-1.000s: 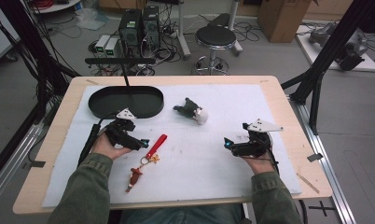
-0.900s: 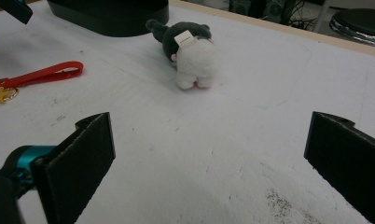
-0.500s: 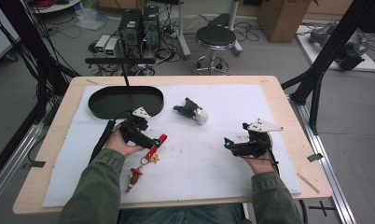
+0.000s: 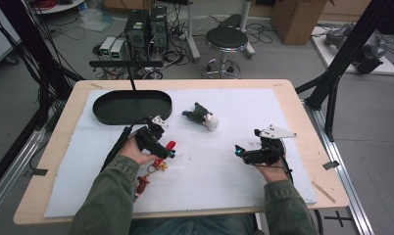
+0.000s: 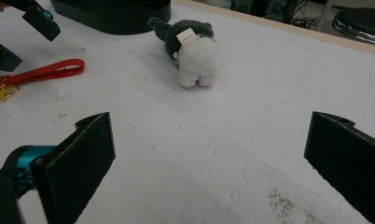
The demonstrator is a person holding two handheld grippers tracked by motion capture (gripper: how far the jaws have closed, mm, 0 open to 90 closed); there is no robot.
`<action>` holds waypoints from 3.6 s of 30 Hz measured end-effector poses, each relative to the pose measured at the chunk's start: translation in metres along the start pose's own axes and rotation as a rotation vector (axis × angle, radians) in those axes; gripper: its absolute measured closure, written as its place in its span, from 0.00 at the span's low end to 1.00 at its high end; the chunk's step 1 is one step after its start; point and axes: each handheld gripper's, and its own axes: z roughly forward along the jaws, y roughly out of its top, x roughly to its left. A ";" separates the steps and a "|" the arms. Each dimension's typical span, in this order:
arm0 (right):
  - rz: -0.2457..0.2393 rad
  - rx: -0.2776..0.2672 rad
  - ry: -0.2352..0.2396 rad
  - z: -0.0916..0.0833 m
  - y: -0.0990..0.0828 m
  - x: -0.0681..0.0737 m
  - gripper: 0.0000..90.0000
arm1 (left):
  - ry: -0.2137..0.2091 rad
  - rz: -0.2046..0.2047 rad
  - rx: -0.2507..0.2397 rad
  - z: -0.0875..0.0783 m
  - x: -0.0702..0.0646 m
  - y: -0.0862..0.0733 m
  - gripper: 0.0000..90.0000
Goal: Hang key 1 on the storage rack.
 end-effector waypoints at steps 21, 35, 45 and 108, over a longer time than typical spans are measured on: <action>-0.022 0.025 -0.006 0.002 -0.001 0.001 0.01 | 0.077 0.020 0.133 0.027 -0.007 0.012 0.78; -0.019 0.021 -0.012 0.002 -0.001 0.000 0.01 | 0.009 -0.002 0.111 0.020 -0.001 0.011 0.84; -0.019 0.018 -0.010 0.001 -0.001 0.000 0.01 | 0.007 -0.065 -0.015 -0.016 0.010 0.012 0.84; 0.017 0.038 -0.014 0.000 -0.006 -0.005 0.01 | 0.189 -0.155 -0.505 -0.204 0.148 0.119 0.84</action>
